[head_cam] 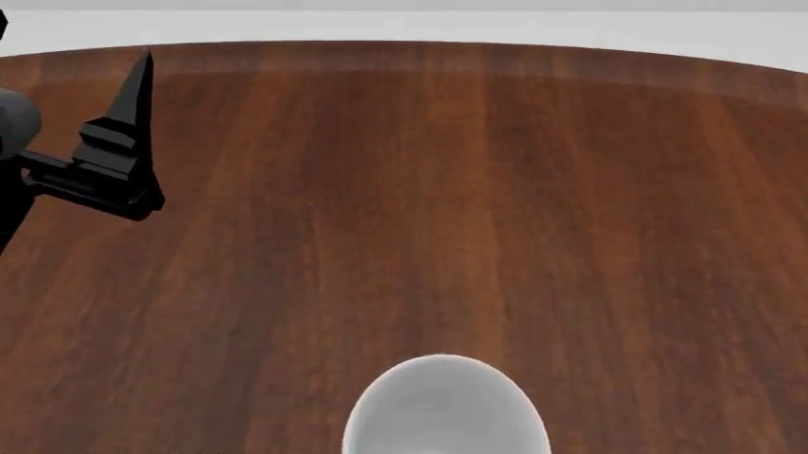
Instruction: Put the white mug on the plate.
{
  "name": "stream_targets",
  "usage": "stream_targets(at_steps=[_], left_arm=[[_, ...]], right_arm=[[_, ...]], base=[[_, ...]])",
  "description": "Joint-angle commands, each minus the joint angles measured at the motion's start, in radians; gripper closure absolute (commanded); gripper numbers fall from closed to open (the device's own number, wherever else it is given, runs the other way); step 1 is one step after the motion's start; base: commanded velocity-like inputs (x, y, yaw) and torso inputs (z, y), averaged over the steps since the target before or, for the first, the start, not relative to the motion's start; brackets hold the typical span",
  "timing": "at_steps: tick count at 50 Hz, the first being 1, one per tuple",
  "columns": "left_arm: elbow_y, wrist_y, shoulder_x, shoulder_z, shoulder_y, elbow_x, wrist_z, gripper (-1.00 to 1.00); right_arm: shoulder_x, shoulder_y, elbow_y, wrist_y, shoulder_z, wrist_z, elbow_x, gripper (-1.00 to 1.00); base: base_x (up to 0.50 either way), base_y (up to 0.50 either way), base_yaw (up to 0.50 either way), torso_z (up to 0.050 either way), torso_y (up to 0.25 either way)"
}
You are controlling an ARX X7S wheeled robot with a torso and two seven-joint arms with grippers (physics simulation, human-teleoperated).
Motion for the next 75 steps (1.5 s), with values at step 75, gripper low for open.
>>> stream_targets(at_steps=[75], left_arm=[[-0.31,0.291,0.064,0.017,0.034,0.013,0.073,-1.0]], right_arm=[[-0.011,-0.179,-0.077,0.004,-0.58,0.352,-0.463,1.0]], base=[[0.0,0.0,0.0,0.0,0.0]])
